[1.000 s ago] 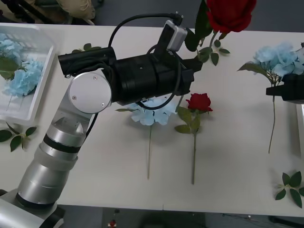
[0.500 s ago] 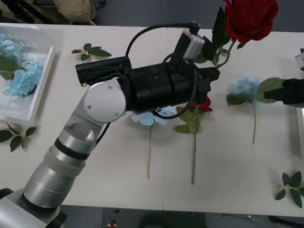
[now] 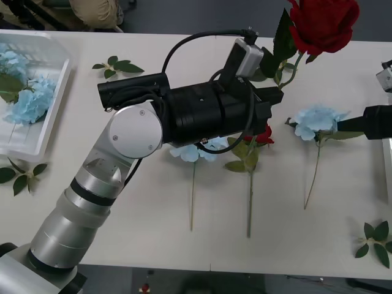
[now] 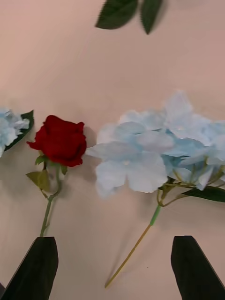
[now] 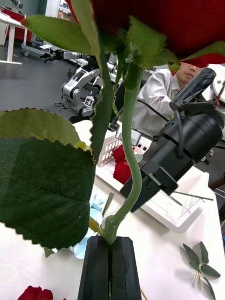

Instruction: Put the red flowers into the right box and the blue flowers into the left box

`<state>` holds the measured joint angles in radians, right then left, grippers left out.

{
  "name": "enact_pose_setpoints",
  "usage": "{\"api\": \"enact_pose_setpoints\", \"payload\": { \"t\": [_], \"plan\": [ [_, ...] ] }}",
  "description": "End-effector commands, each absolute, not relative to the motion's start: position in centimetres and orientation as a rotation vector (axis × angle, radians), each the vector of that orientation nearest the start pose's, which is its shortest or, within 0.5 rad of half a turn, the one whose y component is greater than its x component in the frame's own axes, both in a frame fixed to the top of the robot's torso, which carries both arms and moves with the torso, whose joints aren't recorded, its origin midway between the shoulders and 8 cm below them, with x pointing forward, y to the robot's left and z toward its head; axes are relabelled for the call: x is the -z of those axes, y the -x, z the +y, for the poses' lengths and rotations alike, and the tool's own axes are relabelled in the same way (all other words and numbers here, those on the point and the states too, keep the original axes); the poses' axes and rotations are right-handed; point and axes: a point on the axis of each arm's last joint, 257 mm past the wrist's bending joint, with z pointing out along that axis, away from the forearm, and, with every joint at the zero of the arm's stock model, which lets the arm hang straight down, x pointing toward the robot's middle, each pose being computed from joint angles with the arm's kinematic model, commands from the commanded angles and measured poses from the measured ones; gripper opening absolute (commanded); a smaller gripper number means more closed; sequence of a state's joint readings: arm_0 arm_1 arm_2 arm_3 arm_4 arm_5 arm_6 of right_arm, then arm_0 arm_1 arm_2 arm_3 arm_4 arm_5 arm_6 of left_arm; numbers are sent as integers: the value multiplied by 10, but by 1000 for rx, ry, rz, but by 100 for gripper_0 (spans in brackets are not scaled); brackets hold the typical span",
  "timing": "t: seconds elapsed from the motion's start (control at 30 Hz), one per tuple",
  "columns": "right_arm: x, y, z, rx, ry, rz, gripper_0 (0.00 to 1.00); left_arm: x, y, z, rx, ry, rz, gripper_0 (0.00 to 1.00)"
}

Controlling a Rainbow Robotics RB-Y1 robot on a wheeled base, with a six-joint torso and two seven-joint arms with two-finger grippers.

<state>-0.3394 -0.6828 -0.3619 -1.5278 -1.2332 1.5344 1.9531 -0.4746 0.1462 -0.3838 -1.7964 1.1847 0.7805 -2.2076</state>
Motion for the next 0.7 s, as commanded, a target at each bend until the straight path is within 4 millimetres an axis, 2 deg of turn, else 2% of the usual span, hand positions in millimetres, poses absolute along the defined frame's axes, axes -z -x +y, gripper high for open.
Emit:
{"api": "enact_pose_setpoints", "payload": {
  "t": [0.03, 0.27, 0.4, 0.47, 0.57, 0.7],
  "plan": [
    [135, -478, -331, -571, 587, 2200, 74, 45, -430, -142, 914, -951, 1364, 0],
    [111, -460, -308, -633, 823, 1951, 74, 45, -430, -142, 914, -951, 1364, 0],
    [107, -438, -294, -708, 891, 1787, 74, 45, -430, -142, 914, -951, 1364, 0],
    [109, -426, -290, -738, 906, 1727, 73, 45, -430, -142, 914, -951, 1364, 0],
    [123, -409, -287, -762, 906, 1661, 74, 45, -430, -142, 914, -951, 1364, 0],
    [136, -397, -284, -840, 810, 1651, 75, 45, -430, -142, 914, -951, 1364, 0]
  ]
}}
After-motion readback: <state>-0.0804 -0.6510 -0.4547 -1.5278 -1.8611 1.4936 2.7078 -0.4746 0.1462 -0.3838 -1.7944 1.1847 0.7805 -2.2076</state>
